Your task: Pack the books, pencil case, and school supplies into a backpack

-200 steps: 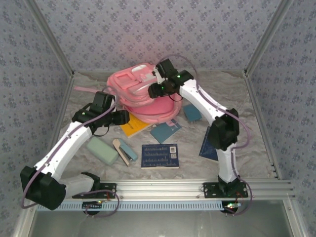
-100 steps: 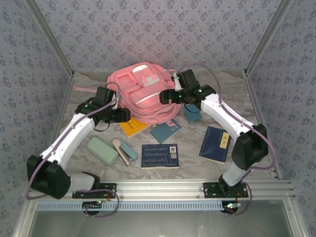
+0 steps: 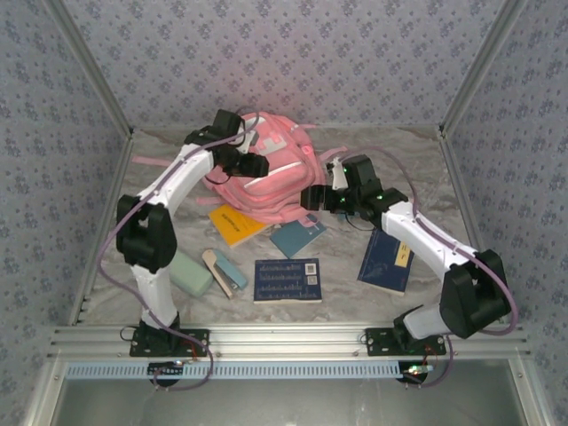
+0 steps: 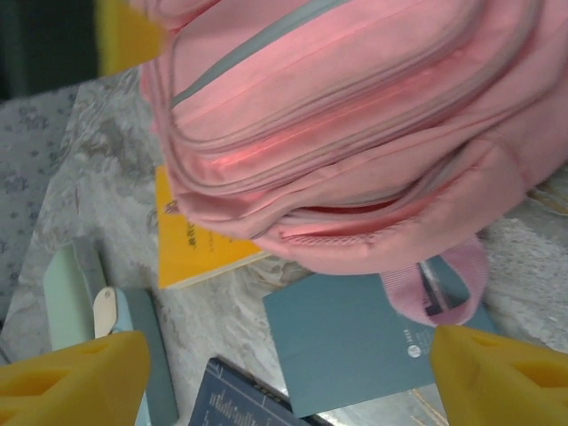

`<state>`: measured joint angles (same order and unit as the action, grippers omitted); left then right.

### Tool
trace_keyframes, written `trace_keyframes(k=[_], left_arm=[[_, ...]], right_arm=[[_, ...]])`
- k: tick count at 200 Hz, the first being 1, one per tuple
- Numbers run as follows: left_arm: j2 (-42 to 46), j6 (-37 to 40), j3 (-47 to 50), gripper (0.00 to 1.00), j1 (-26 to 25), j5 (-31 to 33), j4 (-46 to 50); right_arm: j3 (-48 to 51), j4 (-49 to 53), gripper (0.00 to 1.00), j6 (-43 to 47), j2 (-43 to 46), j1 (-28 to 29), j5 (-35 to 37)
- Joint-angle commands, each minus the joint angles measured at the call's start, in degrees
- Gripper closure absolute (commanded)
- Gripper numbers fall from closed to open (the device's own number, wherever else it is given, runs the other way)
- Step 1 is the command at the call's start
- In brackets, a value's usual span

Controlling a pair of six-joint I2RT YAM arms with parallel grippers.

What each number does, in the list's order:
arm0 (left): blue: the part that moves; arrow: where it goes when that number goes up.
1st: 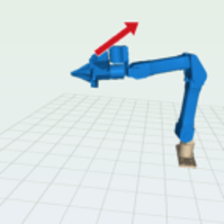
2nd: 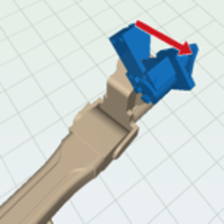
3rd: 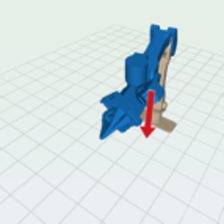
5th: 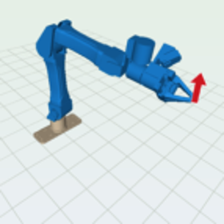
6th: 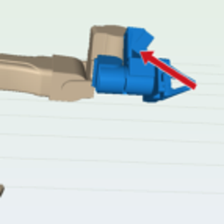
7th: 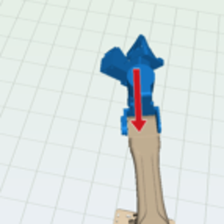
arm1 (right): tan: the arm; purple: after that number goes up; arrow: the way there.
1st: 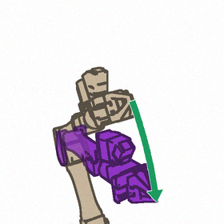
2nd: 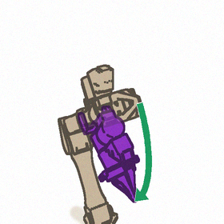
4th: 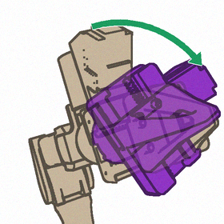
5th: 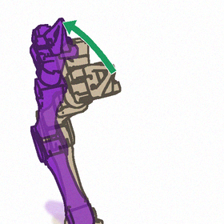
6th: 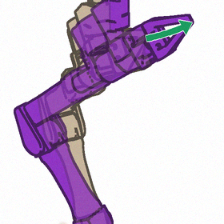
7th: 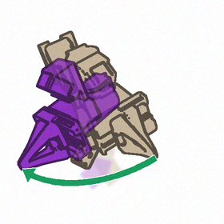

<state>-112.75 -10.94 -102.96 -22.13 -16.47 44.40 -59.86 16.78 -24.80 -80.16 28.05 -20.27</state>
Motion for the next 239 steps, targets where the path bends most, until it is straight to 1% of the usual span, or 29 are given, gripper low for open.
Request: trace_keyframes(k=[1,14,30,42,54,63,78,87,123,139,156,172,185,217,230,239], left_arm=[[0.0,1.9,-4.2,0.36,0.9,-1.8,4.5],[1.8,-0.4,-2.3,0.37,2.3,-0.8,4.4],[5.2,-4.3,2.7,0.37,5.6,-1.4,1.6],[7.7,-6.5,6.4,0.36,8.2,-1.9,-1.1],[9.1,-7.3,8.5,0.36,9.9,-1.5,-2.1],[9.4,-7.3,9.1,0.36,10.8,-1.5,-2.0],[9.2,-7.0,9.6,0.36,11.4,-1.5,-1.6],[9.2,-6.8,9.9,0.36,11.6,-1.6,-1.8],[8.8,-6.8,10.5,0.36,12.0,-2.5,-2.2],[8.9,-7.7,11.2,0.36,12.3,-3.8,-3.0],[8.9,-8.1,11.2,0.36,12.4,-4.6,-3.3],[9.0,-8.4,11.5,0.36,12.4,-5.3,-3.8],[9.2,-8.7,11.9,0.36,12.4,-5.7,-4.2],[8.9,-9.5,12.9,0.36,12.3,-6.8,-5.2],[8.6,-9.7,12.8,0.37,12.3,-7.1,-5.2],[8.4,-9.8,12.6,0.37,12.3,-7.2,-5.2]], right_arm=[[-1.0,6.4,0.15,8.8,1.8,9.4,3.4],[-1.5,7.3,0.14,11.2,0.0,15.7,7.6],[-2.4,5.9,0.13,11.9,-4.1,21.9,9.8],[-4.5,5.1,0.12,12.3,-7.9,25.4,10.5],[-7.9,5.8,0.11,13.1,-13.0,29.3,12.0],[-12.4,6.8,0.10,13.6,-16.5,31.7,12.7],[-16.8,7.8,0.01,14.2,-21.1,35.1,13.8],[-18.3,7.5,0.00,14.5,-23.2,36.7,14.0],[-25.4,10.1,0.00,14.7,-31.9,40.2,14.0],[-29.2,12.9,0.00,14.6,-36.2,40.8,16.4],[-32.1,15.8,0.00,13.9,-39.7,41.3,20.7],[-33.9,17.4,0.00,13.8,-42.0,41.4,24.6],[-34.4,20.0,0.00,13.4,-42.9,41.5,26.3],[-34.1,20.1,0.00,14.1,-44.5,41.6,26.1],[-34.3,20.2,0.03,14.2,-45.3,41.7,25.4],[-34.4,20.3,0.07,14.3,-45.8,41.9,25.1]])
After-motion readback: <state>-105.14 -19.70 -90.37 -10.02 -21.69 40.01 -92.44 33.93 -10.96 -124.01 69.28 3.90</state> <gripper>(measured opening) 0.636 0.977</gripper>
